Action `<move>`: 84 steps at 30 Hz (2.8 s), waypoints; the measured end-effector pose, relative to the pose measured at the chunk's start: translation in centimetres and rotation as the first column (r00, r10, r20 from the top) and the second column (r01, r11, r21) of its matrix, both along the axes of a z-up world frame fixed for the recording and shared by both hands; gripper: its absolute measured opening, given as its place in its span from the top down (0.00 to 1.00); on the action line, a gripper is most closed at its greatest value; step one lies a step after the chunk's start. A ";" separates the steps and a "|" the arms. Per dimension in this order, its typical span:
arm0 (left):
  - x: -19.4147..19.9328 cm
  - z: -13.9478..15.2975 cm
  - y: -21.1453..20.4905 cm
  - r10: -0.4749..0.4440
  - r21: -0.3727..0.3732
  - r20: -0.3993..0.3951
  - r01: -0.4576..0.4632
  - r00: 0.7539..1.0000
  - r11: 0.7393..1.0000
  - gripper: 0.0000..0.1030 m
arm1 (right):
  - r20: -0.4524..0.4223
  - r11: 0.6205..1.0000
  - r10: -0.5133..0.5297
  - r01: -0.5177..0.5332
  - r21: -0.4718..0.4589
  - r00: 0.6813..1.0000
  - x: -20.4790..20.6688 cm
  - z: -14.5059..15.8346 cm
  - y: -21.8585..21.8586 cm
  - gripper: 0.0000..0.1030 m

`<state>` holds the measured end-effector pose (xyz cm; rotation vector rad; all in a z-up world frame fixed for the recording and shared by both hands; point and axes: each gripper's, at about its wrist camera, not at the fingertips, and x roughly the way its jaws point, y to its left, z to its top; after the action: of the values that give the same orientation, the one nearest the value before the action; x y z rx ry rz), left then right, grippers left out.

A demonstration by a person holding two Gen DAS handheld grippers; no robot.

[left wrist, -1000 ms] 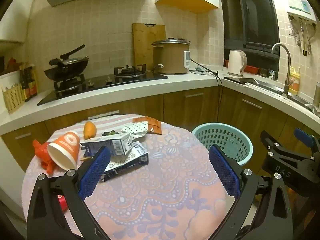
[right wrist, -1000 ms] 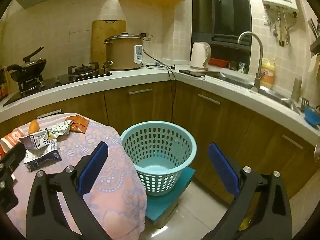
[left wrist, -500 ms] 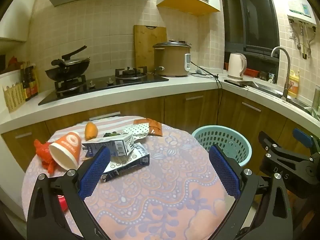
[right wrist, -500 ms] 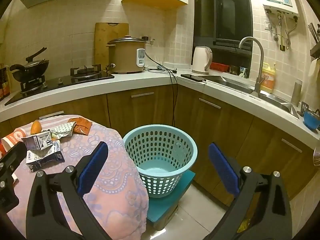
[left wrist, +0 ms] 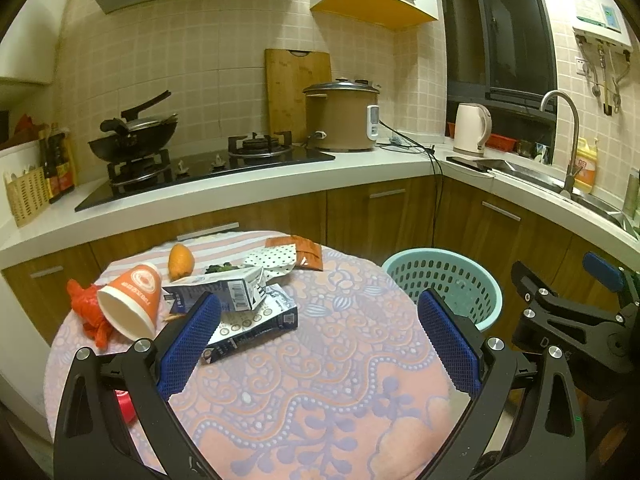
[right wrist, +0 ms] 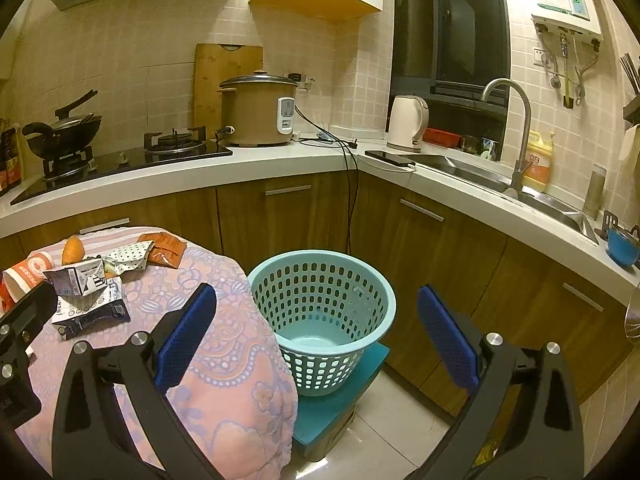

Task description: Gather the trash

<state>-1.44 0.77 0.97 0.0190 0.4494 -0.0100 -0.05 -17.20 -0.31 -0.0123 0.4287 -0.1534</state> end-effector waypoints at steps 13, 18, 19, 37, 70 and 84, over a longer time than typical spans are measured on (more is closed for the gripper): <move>-0.2 -0.1 0.2 0.000 -0.010 -0.001 0.000 1.000 1.000 0.07 | 0.001 1.000 0.002 -0.002 -0.004 1.000 -0.2 -0.2 0.4 0.07; -0.2 -0.3 0.2 0.000 -0.016 -0.005 -0.001 1.000 1.000 0.07 | 0.002 1.000 0.001 -0.001 -0.011 1.000 -0.3 -0.3 0.4 0.07; -0.2 -0.3 0.3 0.000 -0.018 -0.007 0.000 1.000 1.000 0.07 | 0.000 1.000 0.002 -0.002 -0.012 1.000 -0.3 -0.3 0.5 0.07; 0.1 -0.7 1.0 -0.004 -0.051 -0.022 0.003 1.000 0.999 0.07 | -0.026 1.000 0.008 -0.008 -0.013 1.000 0.2 -1.1 0.8 0.07; 0.1 -2.1 3.8 0.047 -0.037 -0.059 -0.049 0.997 0.998 0.07 | -0.061 0.989 0.141 -0.138 0.051 0.988 1.1 -2.4 3.8 0.08; -3.1 -5.2 14.8 0.266 -0.006 -0.139 -0.270 0.954 0.963 0.07 | -0.115 0.885 0.464 -0.456 0.095 0.878 2.1 -3.8 13.0 0.42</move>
<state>-4.54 15.53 -4.20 -0.0678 0.5866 0.2519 2.06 -4.16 -4.15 -0.0611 0.5547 0.3357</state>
